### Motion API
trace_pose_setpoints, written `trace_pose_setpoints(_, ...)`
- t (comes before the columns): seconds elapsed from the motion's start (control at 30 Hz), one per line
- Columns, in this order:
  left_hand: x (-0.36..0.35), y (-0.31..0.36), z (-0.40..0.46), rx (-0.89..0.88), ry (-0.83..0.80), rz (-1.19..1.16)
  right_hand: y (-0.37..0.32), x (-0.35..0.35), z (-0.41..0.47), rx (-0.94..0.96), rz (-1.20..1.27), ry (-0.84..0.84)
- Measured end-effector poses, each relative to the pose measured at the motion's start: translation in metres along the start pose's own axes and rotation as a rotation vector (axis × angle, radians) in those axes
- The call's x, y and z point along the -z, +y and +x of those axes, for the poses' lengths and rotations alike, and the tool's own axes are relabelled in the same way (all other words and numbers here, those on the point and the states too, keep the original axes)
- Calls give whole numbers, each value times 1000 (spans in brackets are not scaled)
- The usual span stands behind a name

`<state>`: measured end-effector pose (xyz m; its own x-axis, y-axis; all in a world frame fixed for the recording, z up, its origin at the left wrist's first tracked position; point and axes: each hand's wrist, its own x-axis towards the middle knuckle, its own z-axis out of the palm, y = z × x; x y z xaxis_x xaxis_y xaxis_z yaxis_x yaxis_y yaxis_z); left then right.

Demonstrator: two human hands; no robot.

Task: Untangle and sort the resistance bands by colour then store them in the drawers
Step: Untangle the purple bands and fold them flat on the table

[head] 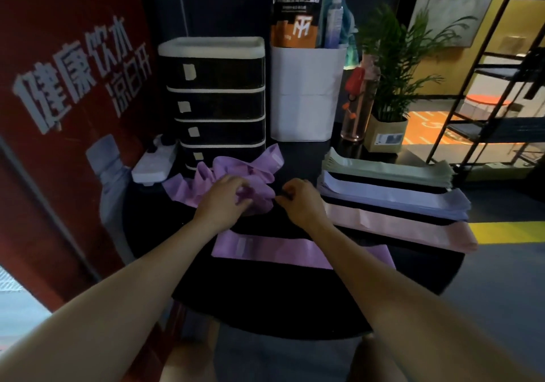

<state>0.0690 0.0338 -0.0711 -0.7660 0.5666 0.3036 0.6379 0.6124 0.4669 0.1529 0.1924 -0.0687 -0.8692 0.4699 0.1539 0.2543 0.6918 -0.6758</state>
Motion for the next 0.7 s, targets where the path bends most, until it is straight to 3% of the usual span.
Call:
trace_pose_setpoints(0.17,5,-21,7,20,-2,-47,-11,-29,19,73,-46,-122)
trace_pose_setpoints(0.4,12,-38,23,56,-74,-197,-46,-23,47,140,52,-103)
trace_pose_setpoints(0.53,23,-23,39,28,56,-210,-75,-5,71,238,214,-80)
trace_pose_setpoints(0.7,58,-4,59,3,196,-395,-101,24,83,244,461,-60)
